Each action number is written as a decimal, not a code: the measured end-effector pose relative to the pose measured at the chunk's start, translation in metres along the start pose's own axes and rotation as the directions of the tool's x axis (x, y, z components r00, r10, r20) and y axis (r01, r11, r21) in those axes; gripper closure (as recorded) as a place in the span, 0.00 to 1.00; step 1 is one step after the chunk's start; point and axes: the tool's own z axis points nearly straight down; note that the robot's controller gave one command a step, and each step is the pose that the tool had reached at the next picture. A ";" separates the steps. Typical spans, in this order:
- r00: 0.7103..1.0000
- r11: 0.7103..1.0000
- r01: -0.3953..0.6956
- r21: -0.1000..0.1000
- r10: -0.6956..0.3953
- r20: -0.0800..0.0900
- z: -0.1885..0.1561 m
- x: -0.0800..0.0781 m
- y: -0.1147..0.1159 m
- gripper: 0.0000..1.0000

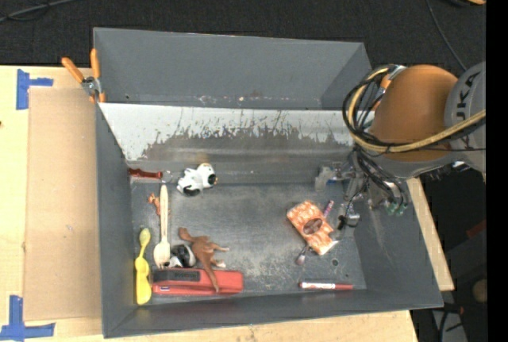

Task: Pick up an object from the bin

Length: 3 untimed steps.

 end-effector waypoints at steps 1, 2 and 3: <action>0.997 0.997 -0.072 -0.003 0.072 -0.005 0.057 0.017 -0.002 0.00; 0.986 0.986 0.165 0.007 -0.165 0.025 0.075 -0.003 -0.010 1.00; 0.986 0.986 0.166 0.007 -0.166 0.026 0.075 -0.003 -0.010 1.00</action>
Offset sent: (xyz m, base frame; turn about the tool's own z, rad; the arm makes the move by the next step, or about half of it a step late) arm 0.0007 -0.0111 -0.0783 -0.1651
